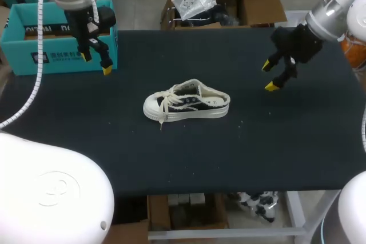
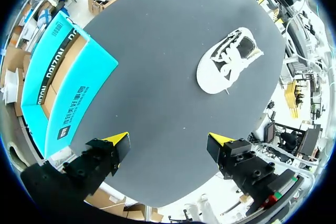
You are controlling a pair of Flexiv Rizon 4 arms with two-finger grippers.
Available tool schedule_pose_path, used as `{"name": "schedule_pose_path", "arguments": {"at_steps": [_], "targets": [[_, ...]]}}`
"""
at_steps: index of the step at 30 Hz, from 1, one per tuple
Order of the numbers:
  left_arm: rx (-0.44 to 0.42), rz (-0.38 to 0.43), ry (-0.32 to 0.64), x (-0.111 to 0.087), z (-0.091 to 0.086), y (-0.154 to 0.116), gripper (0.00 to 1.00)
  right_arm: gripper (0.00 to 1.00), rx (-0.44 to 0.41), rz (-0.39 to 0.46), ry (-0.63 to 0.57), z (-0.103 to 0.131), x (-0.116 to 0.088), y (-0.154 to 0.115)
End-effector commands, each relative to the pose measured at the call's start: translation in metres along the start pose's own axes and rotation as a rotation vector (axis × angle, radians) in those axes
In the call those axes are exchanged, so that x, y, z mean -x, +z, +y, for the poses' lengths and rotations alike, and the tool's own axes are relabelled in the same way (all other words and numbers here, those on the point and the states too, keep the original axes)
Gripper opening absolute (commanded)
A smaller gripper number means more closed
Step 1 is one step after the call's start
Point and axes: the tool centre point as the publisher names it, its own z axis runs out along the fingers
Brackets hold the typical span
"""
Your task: Open the shoe tongue, take the insole out of the shoe, put the insole back into the shoe, and pack the shoe into the shoebox
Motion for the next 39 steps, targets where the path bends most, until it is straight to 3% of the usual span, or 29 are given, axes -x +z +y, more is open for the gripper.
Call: {"name": "schedule_pose_path", "arguments": {"at_steps": [1, 4, 8, 14, 17, 22, 29, 39], "targets": [[-0.008, -0.002, -0.019, -0.009, -0.002, 0.0, 1.0, 1.0, 0.001, 0.002, -0.001, 0.0, 0.0, 0.0], [0.019, -0.039, -0.156, -0.029, -0.014, 0.007, 1.0, 1.0, 0.052, -0.011, -0.014, -0.001, -0.001, 0.012], [0.089, 0.044, -0.395, -0.045, -0.034, 0.013, 1.0, 1.0, 0.122, -0.012, -0.01, -0.003, -0.004, 0.038], [0.176, 0.106, -0.591, -0.071, -0.052, 0.021, 1.0, 1.0, 0.171, -0.016, 0.009, 0.003, -0.006, 0.072], [0.189, 0.096, -0.64, -0.083, -0.06, 0.027, 1.0, 1.0, 0.202, -0.033, 0.006, 0.008, -0.007, 0.081], [0.215, 0.165, -0.679, -0.099, -0.068, 0.033, 1.0, 1.0, 0.244, -0.033, 0.014, 0.013, -0.005, 0.1], [0.227, 0.144, -0.68, -0.132, -0.078, 0.042, 1.0, 1.0, 0.321, -0.023, 0.018, 0.019, -0.004, 0.127], [0.203, 0.105, -0.689, -0.153, -0.088, 0.037, 1.0, 1.0, 0.374, -0.02, 0.02, 0.033, -0.008, 0.146]]}}
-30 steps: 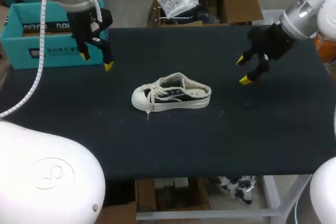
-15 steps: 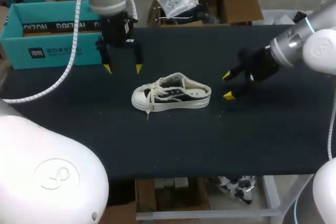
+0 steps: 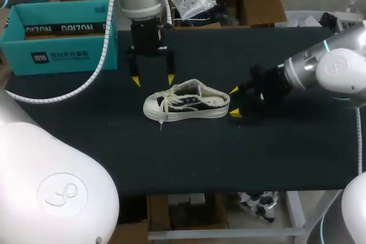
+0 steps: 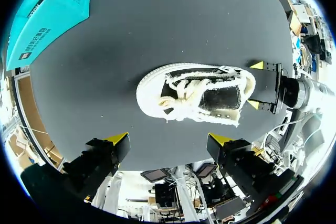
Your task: Open the shoe tongue, take the insole out of the shoe, put the insole back into the shoe, and pack the shoe into the shoebox
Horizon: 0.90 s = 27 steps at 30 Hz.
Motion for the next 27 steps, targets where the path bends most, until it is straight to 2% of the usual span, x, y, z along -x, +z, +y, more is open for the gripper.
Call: {"name": "schedule_pose_path", "arguments": {"at_steps": [1, 10, 27], "targets": [[-0.012, -0.023, -0.003, -0.008, 0.004, -0.002, 1.0, 1.0, 0.021, 0.005, 0.004, -0.002, 0.001, 0.011], [-0.014, -0.04, -0.007, -0.02, 0.001, 0.002, 1.0, 1.0, 0.074, 0.03, 0.003, 0.001, 0.001, 0.032], [-0.026, -0.072, -0.006, -0.043, -0.005, 0.01, 1.0, 1.0, 0.17, 0.048, 0.011, 0.006, 0.003, 0.049]]}}
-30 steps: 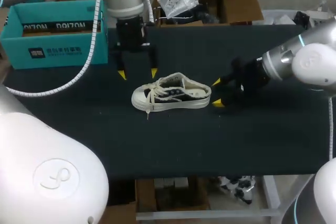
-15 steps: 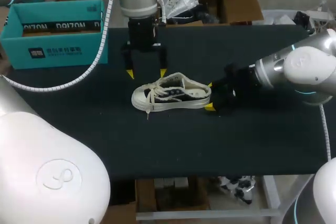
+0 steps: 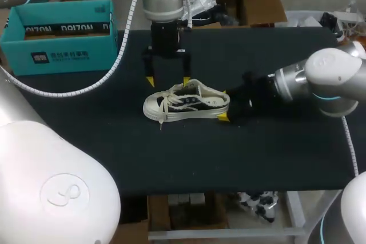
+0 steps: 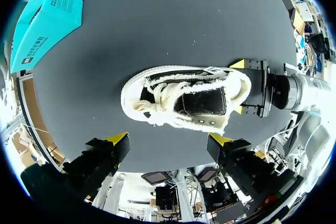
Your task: Open the shoe tongue, take the insole out of the shoe, put the insole back into the shoe, and pack the shoe into the shoebox
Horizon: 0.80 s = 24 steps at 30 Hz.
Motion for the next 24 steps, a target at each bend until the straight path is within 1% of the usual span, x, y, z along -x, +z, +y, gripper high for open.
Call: {"name": "schedule_pose_path", "arguments": {"at_steps": [1, 2, 8, 9, 10, 15, 19, 20, 24], "targets": [[-0.003, -0.013, -0.005, -0.006, -0.001, 0.001, 1.0, 1.0, 0.018, 0.014, 0.001, -0.006, 0.007, 0.008], [-0.004, -0.014, -0.007, -0.007, -0.001, 0.002, 1.0, 1.0, 0.032, 0.016, 0.002, -0.006, 0.007, 0.009], [-0.013, -0.028, -0.02, -0.015, 0.0, 0.006, 1.0, 1.0, 0.051, 0.001, 0.003, -0.006, 0.008, 0.01], [-0.019, -0.031, -0.023, -0.016, 0.0, 0.006, 1.0, 0.56, 0.048, -0.009, 0.004, -0.006, 0.008, 0.01], [-0.022, -0.035, -0.023, -0.019, 0.001, 0.006, 1.0, 0.0, 0.049, -0.021, 0.006, -0.006, 0.008, 0.01], [-0.041, -0.06, -0.022, -0.034, 0.001, 0.008, 1.0, 0.0, 0.052, -0.019, 0.0, -0.006, 0.009, 0.01], [-0.038, -0.074, -0.038, -0.046, -0.007, 0.007, 1.0, 0.0, 0.047, -0.019, 0.0, -0.006, 0.01, 0.012], [-0.043, -0.079, -0.056, -0.049, -0.01, 0.008, 1.0, 0.0, 0.045, -0.019, 0.0, -0.006, 0.01, 0.013], [-0.021, -0.102, -0.069, -0.058, -0.021, 0.013, 1.0, 0.0, 0.046, -0.019, -0.001, -0.008, 0.01, 0.014]]}}
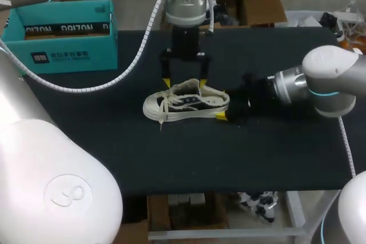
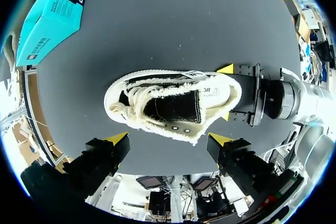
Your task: Open the shoe tongue, take the insole out of the shoe, put the insole back into the shoe, and pack the shoe into the shoebox
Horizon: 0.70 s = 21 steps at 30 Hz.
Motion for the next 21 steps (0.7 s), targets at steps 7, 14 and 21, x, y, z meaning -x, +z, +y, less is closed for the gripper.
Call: {"name": "schedule_pose_path", "arguments": {"at_steps": [7, 14, 21], "targets": [[0.106, -0.091, -0.005, -0.025, -0.034, 0.016, 0.73, 0.0, 0.003, 0.0, 0.0, -0.008, 0.004, 0.008], [0.156, -0.136, 0.005, -0.031, -0.04, 0.027, 0.71, 0.0, 0.003, 0.0, 0.0, -0.008, 0.004, 0.008], [0.194, -0.173, 0.014, -0.033, -0.041, 0.035, 0.42, 0.0, 0.003, 0.0, 0.0, -0.008, 0.004, 0.008]]}}
